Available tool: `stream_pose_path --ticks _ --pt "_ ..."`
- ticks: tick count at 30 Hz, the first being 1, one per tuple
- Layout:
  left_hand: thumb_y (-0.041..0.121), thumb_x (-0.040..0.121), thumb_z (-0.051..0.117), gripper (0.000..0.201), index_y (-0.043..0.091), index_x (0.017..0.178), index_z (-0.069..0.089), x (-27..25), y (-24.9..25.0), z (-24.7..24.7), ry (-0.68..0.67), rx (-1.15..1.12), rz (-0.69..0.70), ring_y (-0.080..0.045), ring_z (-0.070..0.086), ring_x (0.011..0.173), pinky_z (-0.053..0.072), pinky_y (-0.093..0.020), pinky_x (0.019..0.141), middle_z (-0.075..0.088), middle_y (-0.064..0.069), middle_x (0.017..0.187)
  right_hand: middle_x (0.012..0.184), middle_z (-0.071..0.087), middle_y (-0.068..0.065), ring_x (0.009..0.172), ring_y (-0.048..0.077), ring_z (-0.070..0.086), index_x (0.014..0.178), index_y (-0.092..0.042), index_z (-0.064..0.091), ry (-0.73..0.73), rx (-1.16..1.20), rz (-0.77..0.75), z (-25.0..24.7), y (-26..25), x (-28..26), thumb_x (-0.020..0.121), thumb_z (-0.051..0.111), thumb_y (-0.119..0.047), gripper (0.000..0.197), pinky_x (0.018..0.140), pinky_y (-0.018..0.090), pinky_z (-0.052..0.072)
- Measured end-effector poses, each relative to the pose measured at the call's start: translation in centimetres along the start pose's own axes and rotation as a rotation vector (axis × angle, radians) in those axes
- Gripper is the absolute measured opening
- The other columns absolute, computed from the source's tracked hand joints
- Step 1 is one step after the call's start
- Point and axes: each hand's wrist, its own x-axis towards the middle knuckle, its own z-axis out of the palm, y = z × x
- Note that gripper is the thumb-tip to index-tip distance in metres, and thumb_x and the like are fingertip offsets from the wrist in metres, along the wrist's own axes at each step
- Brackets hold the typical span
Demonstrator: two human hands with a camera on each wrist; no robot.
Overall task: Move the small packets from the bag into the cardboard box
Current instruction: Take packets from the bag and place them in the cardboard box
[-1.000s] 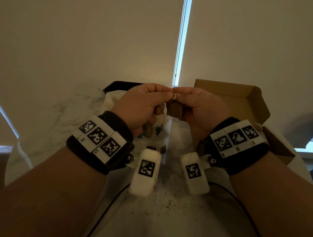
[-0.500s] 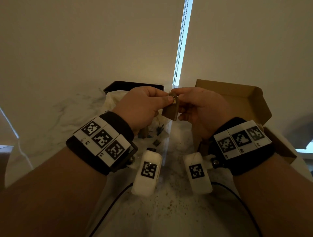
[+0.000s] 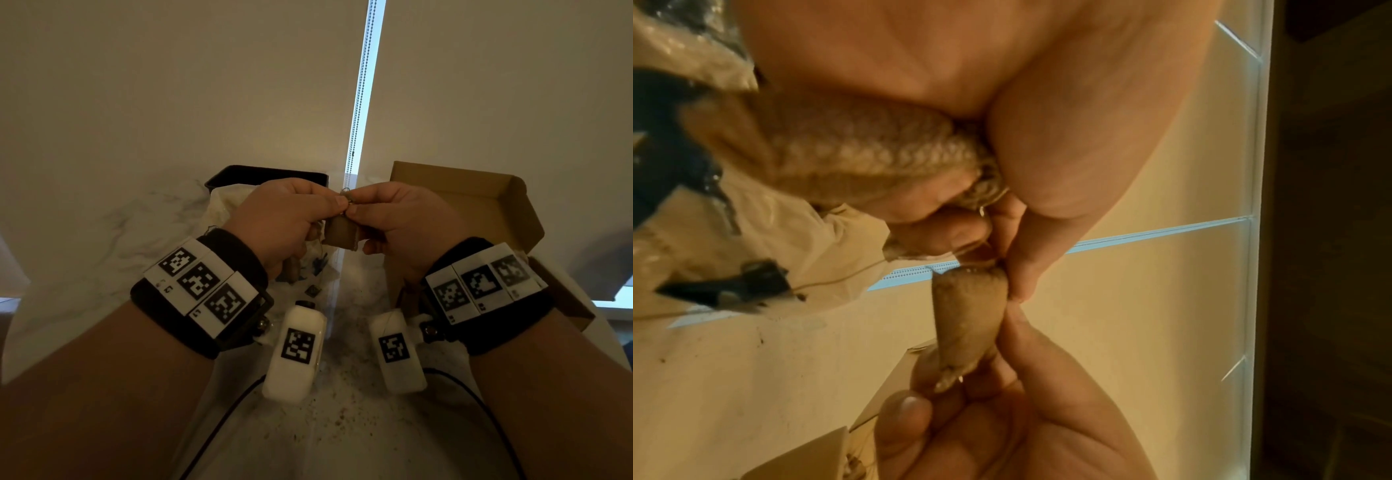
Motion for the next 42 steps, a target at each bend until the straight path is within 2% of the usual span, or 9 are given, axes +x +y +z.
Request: stream_pose_path --ticks 4,10,15,18,25,31,36,40,42 --pt "0.016 0.095 0.065 0.014 0.004 0.098 0.070 -0.1 0.0 0.2 0.006 -0.020 0.013 0.000 0.047 0.036 0.035 -0.010 0.037 0.057 0.011 0.047 0.090 0.070 0.017 0.064 0.015 0.058 0.099 -0.018 0.070 0.035 -0.057 -0.043 0.1 -0.3 -0.2 0.089 0.065 -0.008 0.016 0.052 0.024 0.049" --pt "0.024 0.090 0.073 0.017 0.015 0.088 0.058 0.1 -0.4 0.6 0.053 -0.035 -0.042 -0.006 0.044 0.044 0.033 -0.019 0.036 0.054 -0.001 0.064 0.078 0.070 0.008 0.058 0.011 0.056 0.090 -0.013 0.072 0.081 -0.082 0.002 0.0 -0.5 -0.5 0.088 0.068 -0.011 0.006 0.049 0.025 0.046" --pt "0.031 0.089 0.073 0.022 0.015 0.089 0.058 -0.4 0.2 1.0 0.007 -0.063 -0.019 -0.008 0.043 0.051 0.034 -0.018 0.037 0.056 -0.001 0.073 0.085 0.074 0.005 0.077 0.021 0.070 0.086 -0.020 0.069 0.124 -0.152 0.035 -2.8 -2.1 -1.5 0.089 0.065 -0.013 0.008 0.061 0.034 0.056" --pt "0.030 0.091 0.071 0.018 0.015 0.093 0.062 -0.8 0.2 1.3 -0.055 -0.047 -0.034 -0.008 0.046 0.054 0.036 -0.020 0.039 0.063 0.002 0.079 0.075 0.069 0.003 0.059 0.011 0.062 0.087 -0.020 0.067 0.195 -0.274 0.097 -5.8 -2.8 -2.7 0.089 0.066 -0.013 0.008 0.045 0.023 0.045" --pt "0.027 0.092 0.069 0.020 0.027 0.111 0.062 -1.8 -1.0 2.9 -0.254 0.104 -0.132 -0.027 0.049 0.073 0.040 -0.030 0.049 0.061 -0.010 0.086 0.077 0.071 0.005 0.063 0.018 0.059 0.086 -0.025 0.069 -0.003 -0.658 0.383 -7.7 -1.1 -3.6 0.089 0.066 -0.015 0.011 0.056 0.030 0.047" --pt "0.034 0.087 0.071 0.024 0.040 0.109 0.065 -2.0 -2.1 4.0 -0.386 0.215 -0.181 -0.024 0.050 0.060 0.041 -0.031 0.049 0.061 -0.008 0.077 0.082 0.067 -0.002 0.074 0.015 0.063 0.093 -0.032 0.069 -0.148 -0.851 0.477 -5.6 -0.5 -2.7 0.091 0.064 -0.020 0.013 0.062 0.027 0.052" --pt "0.029 0.095 0.065 0.026 0.037 0.119 0.065 -2.1 -2.3 4.6 -0.489 0.279 -0.219 -0.012 0.047 0.045 0.038 -0.025 0.042 0.060 0.000 0.064 0.084 0.073 0.003 0.074 0.016 0.072 0.094 -0.025 0.066 -0.118 -0.778 0.513 -5.7 -1.2 -2.3 0.089 0.066 -0.010 0.017 0.070 0.033 0.060" --pt "0.027 0.095 0.066 0.026 0.036 0.119 0.066 -2.1 -2.4 5.2 -0.507 0.335 -0.194 -0.010 0.047 0.047 0.037 -0.023 0.041 0.061 0.002 0.068 0.079 0.073 0.003 0.058 0.007 0.068 0.093 -0.019 0.064 -0.040 -0.788 0.419 -6.6 -2.5 -3.2 0.087 0.069 -0.010 0.012 0.050 0.022 0.052" --pt "0.026 0.094 0.067 0.026 0.034 0.119 0.066 -2.1 -2.5 5.5 -0.509 0.351 -0.184 -0.008 0.045 0.043 0.036 -0.022 0.040 0.061 0.002 0.067 0.079 0.073 0.004 0.060 0.009 0.069 0.092 -0.016 0.065 -0.066 -0.750 0.413 -7.1 -2.5 -3.7 0.088 0.067 -0.010 0.008 0.055 0.024 0.056"
